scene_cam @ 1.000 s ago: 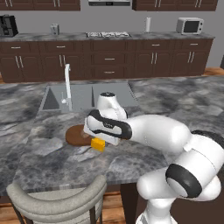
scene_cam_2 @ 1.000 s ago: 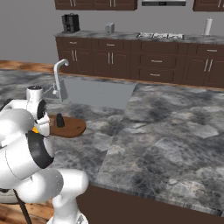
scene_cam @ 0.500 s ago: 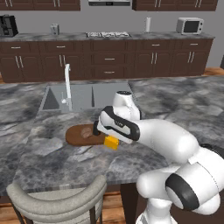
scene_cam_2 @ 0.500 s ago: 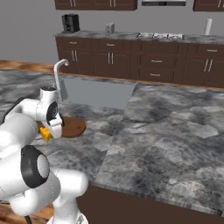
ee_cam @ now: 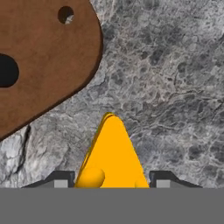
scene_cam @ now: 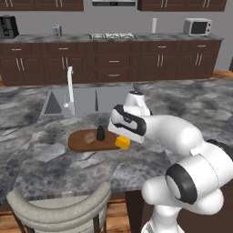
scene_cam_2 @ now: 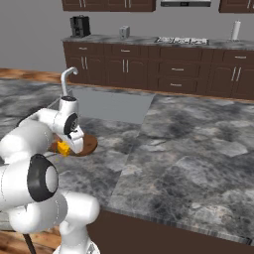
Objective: Retrieve the reheated potato from the microwave, then place the potato, cheese, and condiment on the cutting board.
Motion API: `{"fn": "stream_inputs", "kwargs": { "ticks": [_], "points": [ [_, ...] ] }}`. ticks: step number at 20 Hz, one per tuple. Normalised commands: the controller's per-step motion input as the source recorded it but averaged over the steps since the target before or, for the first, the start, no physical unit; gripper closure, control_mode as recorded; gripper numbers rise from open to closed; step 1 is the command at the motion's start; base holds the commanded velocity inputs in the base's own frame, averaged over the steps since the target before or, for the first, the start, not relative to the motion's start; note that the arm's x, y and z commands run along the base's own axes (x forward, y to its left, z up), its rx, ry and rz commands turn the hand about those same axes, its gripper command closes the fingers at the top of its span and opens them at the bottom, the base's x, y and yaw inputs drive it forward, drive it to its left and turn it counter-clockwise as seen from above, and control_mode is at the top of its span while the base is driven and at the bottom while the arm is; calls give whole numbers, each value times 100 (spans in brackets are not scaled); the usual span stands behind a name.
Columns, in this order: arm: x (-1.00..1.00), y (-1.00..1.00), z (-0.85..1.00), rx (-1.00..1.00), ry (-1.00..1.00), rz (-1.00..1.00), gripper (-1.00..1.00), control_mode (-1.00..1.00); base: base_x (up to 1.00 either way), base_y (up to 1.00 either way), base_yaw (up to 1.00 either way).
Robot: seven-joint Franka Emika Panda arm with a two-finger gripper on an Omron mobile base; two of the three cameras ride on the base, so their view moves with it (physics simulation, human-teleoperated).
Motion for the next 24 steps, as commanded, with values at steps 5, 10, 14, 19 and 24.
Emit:
{"fn": "stream_inputs", "kwargs": {
  "ticks": [5,10,14,19,24],
  "points": [
    [29,-19,0,0,0,16,100,-100,0,0,0],
    [33,-6,0,0,0,20,100,-100,0,0,0],
    [32,-9,-1,0,0,18,100,-100,0,0,0],
    [32,-1,-10,0,-1,14,100,-100,0,0,0],
    [38,2,-24,-1,-6,3,100,-100,0,0,0]
  ]
}}
